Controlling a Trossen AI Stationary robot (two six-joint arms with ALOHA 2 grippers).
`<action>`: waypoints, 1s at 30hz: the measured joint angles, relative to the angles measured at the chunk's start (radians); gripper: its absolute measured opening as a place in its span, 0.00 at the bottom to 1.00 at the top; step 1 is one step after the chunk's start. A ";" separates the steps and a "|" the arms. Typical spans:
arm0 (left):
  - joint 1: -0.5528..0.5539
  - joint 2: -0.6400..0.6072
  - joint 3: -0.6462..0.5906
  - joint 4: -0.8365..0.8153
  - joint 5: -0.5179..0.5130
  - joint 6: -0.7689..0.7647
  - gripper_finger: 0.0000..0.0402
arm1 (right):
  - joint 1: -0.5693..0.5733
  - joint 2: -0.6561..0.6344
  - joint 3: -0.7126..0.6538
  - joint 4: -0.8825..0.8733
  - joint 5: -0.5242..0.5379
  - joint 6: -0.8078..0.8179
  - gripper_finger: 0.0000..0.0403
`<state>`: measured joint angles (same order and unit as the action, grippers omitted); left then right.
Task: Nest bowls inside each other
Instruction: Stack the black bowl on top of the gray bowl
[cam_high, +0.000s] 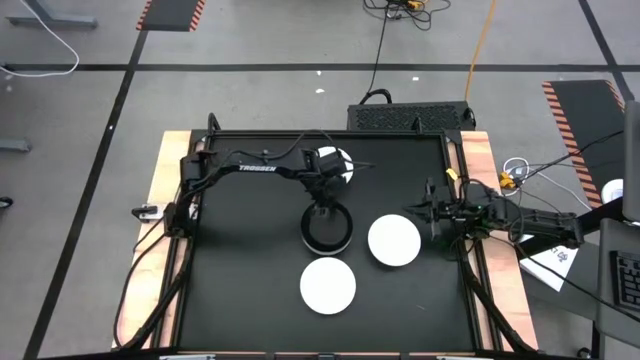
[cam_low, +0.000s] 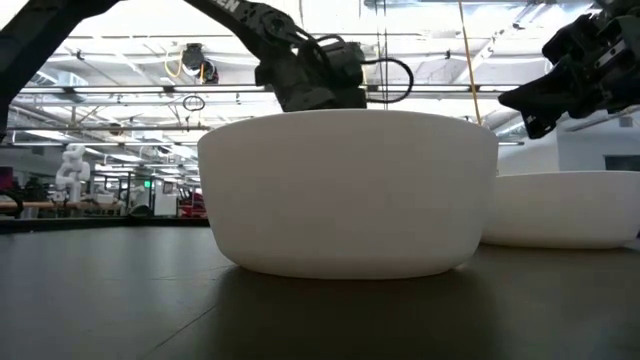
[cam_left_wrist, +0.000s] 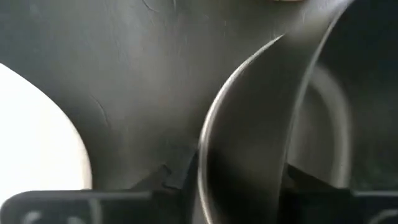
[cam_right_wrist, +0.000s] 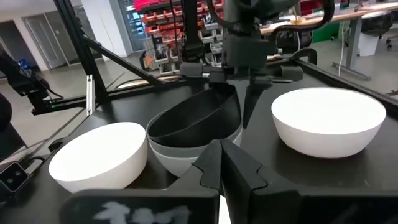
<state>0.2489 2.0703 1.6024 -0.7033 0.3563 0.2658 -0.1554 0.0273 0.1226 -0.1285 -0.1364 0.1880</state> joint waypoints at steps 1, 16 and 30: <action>0.000 0.001 0.000 -0.004 0.002 0.003 0.23 | 0.000 0.001 -0.004 0.007 0.000 0.005 0.00; 0.007 -0.002 0.000 -0.057 0.005 0.001 0.05 | 0.000 0.000 -0.064 0.128 0.000 0.018 0.00; -0.003 -0.011 0.006 -0.054 -0.119 0.021 0.26 | 0.000 0.000 -0.066 0.126 -0.003 0.028 0.00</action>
<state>0.2462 2.0597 1.6085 -0.7574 0.2375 0.2871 -0.1551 0.0273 0.0571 -0.0029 -0.1390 0.2165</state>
